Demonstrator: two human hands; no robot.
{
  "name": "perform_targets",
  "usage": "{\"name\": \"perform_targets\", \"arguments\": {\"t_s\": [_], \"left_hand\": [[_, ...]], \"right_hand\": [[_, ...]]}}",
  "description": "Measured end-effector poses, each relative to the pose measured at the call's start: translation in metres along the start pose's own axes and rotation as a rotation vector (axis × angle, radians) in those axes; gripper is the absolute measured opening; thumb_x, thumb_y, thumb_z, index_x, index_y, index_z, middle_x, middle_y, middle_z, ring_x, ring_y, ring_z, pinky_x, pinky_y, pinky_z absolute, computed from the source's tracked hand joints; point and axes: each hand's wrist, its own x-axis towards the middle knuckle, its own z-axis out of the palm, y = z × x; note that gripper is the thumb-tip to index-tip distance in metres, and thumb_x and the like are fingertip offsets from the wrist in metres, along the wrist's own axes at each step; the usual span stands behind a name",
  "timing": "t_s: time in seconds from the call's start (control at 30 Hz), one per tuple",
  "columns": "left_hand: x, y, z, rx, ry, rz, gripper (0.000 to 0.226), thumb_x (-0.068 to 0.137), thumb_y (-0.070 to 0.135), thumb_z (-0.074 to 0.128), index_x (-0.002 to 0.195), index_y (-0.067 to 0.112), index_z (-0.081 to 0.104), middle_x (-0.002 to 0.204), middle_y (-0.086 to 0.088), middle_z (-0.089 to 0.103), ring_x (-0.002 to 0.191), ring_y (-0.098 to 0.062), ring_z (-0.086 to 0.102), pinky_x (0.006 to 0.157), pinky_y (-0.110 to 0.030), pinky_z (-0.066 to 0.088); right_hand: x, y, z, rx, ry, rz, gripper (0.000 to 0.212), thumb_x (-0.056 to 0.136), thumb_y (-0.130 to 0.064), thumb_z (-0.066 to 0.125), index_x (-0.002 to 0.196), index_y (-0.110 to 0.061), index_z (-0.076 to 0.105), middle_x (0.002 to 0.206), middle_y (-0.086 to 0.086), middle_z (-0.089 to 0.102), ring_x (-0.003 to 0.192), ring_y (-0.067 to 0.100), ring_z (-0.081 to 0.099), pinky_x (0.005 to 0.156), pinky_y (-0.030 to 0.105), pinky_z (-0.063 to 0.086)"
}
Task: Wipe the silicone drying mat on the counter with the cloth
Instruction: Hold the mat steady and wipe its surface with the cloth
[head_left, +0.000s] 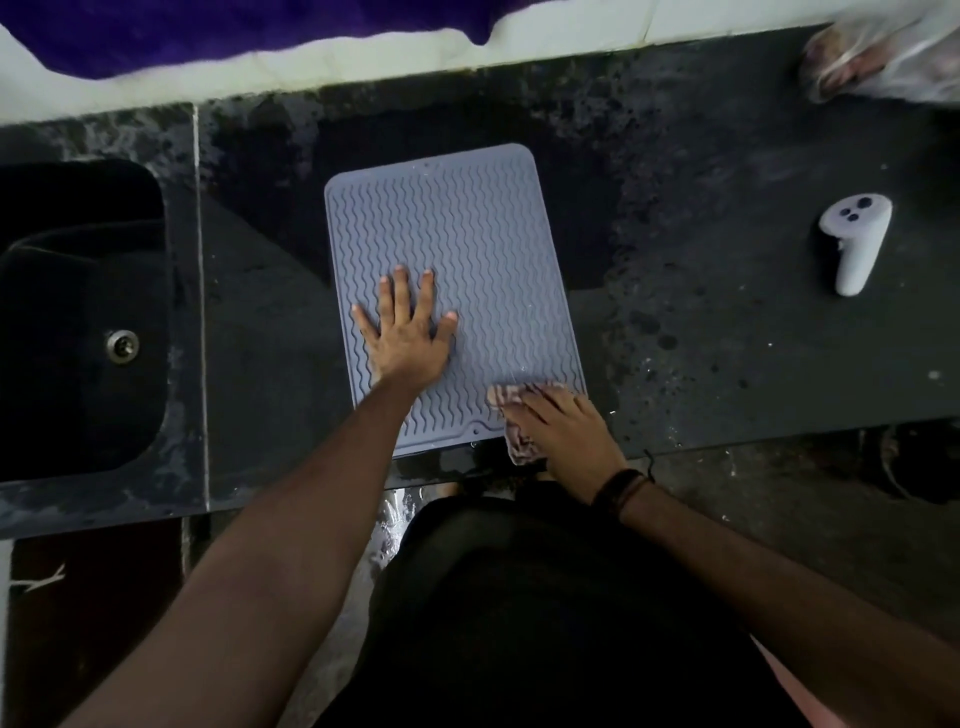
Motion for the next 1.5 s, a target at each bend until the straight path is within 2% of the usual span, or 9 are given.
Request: {"name": "perform_targets", "arguments": {"t_s": [0.13, 0.23, 0.37, 0.67, 0.8, 0.97, 1.27, 1.4, 1.5], "left_hand": [[-0.003, 0.001, -0.001, 0.003, 0.030, 0.020, 0.068, 0.102, 0.063, 0.017, 0.160, 0.037, -0.006, 0.169, -0.002, -0.013, 0.155, -0.025, -0.014, 0.117, -0.061, -0.016], [-0.004, 0.002, 0.000, 0.053, 0.051, 0.022, 0.067, 0.103, 0.058, 0.015, 0.161, 0.034, -0.008, 0.169, -0.004, -0.013, 0.156, -0.027, -0.012, 0.119, -0.064, -0.011], [-0.006, 0.004, 0.001, 0.060, 0.082, 0.010, 0.064, 0.103, 0.052, 0.011, 0.161, 0.032, -0.004, 0.170, -0.005, -0.009, 0.156, -0.028, -0.007, 0.120, -0.066, -0.005], [-0.006, 0.009, 0.003, 0.000, 0.095, -0.022, 0.060, 0.106, 0.052, 0.011, 0.161, 0.033, -0.002, 0.170, -0.003, -0.010, 0.156, -0.026, -0.009, 0.120, -0.065, -0.006], [-0.008, 0.008, 0.002, -0.005, 0.104, -0.012, 0.061, 0.106, 0.054, 0.012, 0.162, 0.033, -0.001, 0.170, -0.003, -0.009, 0.156, -0.026, -0.009, 0.120, -0.064, -0.006], [-0.007, 0.010, 0.002, -0.006, 0.116, -0.026, 0.060, 0.106, 0.055, 0.014, 0.162, 0.035, 0.002, 0.170, -0.002, -0.007, 0.156, -0.025, -0.007, 0.121, -0.063, -0.006], [-0.008, 0.014, 0.001, 0.006, 0.113, -0.068, 0.059, 0.107, 0.054, 0.014, 0.161, 0.036, 0.002, 0.170, -0.001, -0.007, 0.156, -0.023, -0.008, 0.121, -0.062, -0.006], [-0.008, 0.012, 0.002, -0.013, 0.110, -0.041, 0.060, 0.106, 0.055, 0.013, 0.161, 0.035, 0.000, 0.170, -0.001, -0.009, 0.156, -0.024, -0.010, 0.121, -0.063, -0.007], [-0.006, 0.010, 0.002, 0.007, 0.106, -0.031, 0.061, 0.105, 0.057, 0.011, 0.161, 0.035, -0.002, 0.170, 0.000, -0.009, 0.156, -0.023, -0.010, 0.121, -0.062, -0.008]], "right_hand": [[0.031, -0.002, -0.026, 0.075, 0.161, 0.023, 0.051, 0.081, -0.023, 0.056, 0.132, -0.023, 0.051, 0.130, -0.001, 0.056, 0.120, 0.026, 0.048, 0.093, 0.041, 0.042], [0.099, -0.009, -0.047, 0.129, 0.287, 0.122, 0.062, 0.078, -0.009, 0.061, 0.137, -0.022, 0.046, 0.135, 0.001, 0.053, 0.122, 0.026, 0.045, 0.095, 0.043, 0.041], [0.142, -0.012, -0.044, 0.112, 0.210, 0.184, 0.066, 0.080, -0.005, 0.055, 0.143, -0.021, 0.040, 0.141, 0.001, 0.047, 0.127, 0.026, 0.040, 0.099, 0.043, 0.038], [0.033, -0.006, -0.001, 0.055, 0.134, 0.069, 0.059, 0.078, -0.012, 0.058, 0.135, -0.023, 0.049, 0.134, 0.000, 0.053, 0.125, 0.025, 0.045, 0.099, 0.041, 0.039], [0.062, 0.012, -0.029, 0.085, 0.256, 0.111, 0.057, 0.076, -0.019, 0.050, 0.133, -0.023, 0.053, 0.130, 0.001, 0.056, 0.118, 0.028, 0.047, 0.092, 0.042, 0.040], [0.132, 0.034, -0.047, 0.101, 0.222, 0.298, 0.064, 0.081, -0.007, 0.059, 0.142, -0.020, 0.043, 0.139, 0.004, 0.049, 0.127, 0.028, 0.039, 0.098, 0.042, 0.036], [0.041, 0.031, -0.021, 0.100, 0.207, 0.202, 0.065, 0.068, -0.013, 0.073, 0.130, -0.019, 0.056, 0.130, 0.003, 0.058, 0.119, 0.030, 0.048, 0.087, 0.040, 0.040], [0.102, 0.024, -0.051, 0.148, 0.335, 0.205, 0.067, 0.073, -0.002, 0.063, 0.137, -0.020, 0.049, 0.132, 0.001, 0.054, 0.118, 0.028, 0.045, 0.091, 0.042, 0.039], [0.157, 0.017, -0.063, 0.148, 0.284, 0.204, 0.064, 0.082, -0.002, 0.053, 0.142, -0.021, 0.042, 0.140, 0.000, 0.048, 0.126, 0.027, 0.040, 0.101, 0.044, 0.036]]}}
